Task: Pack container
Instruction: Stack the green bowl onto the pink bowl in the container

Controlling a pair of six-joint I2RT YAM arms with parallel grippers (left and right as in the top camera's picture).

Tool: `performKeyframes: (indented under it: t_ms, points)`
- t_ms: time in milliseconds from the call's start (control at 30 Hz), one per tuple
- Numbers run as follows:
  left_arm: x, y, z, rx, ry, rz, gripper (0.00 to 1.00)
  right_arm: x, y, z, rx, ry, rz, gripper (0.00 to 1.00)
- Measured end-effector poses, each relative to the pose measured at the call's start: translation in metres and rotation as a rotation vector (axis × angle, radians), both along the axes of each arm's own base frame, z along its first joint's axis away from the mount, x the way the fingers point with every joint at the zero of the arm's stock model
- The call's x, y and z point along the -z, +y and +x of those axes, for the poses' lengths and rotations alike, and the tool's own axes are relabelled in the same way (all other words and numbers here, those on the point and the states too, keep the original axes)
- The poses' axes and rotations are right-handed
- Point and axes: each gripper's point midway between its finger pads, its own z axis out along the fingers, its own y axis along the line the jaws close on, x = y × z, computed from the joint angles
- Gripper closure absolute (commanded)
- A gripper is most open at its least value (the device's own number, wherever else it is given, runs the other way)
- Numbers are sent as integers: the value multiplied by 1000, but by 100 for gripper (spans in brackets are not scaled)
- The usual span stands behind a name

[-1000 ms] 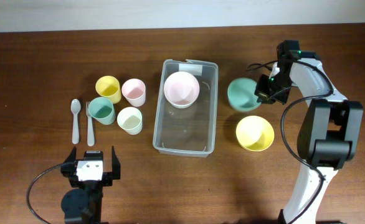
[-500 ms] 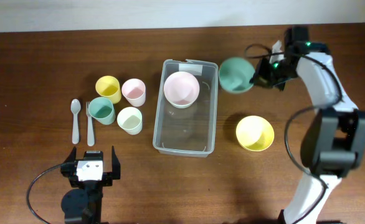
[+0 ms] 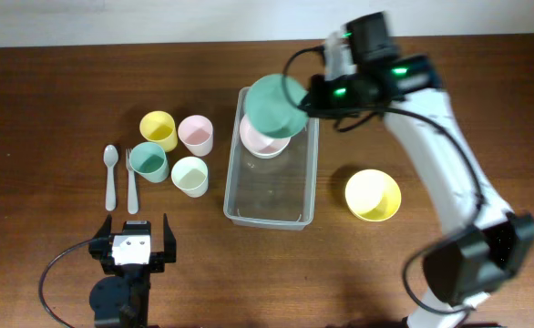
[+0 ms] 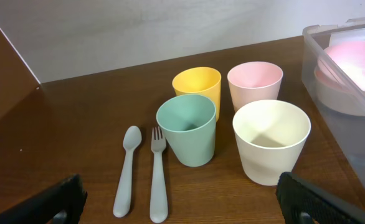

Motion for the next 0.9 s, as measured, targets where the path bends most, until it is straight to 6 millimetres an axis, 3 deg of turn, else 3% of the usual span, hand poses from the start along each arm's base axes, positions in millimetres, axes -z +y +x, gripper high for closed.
performKeyframes:
  t_ms: [233,333,433,600,700,800,900]
  points:
    - [0,0,0,0,0,0,0,75,18,29,19,44,-102,94]
    - [0,0,0,0,0,0,0,92,18,37,34,50,-115,55]
    - [0,0,0,0,0,0,0,95,17,37,29,55,-120,43]
    - [0,0,0,0,0,0,0,76,8,21,12,91,-136,39]
    - [0,0,0,0,0,0,0,43,-11,8,37,91,-151,38]
    - [0,0,0,0,0,0,0,0,-51,-9,113,87,-170,37]
    - [0,0,0,0,0,0,0,-27,-103,-32,222,123,-200,37]
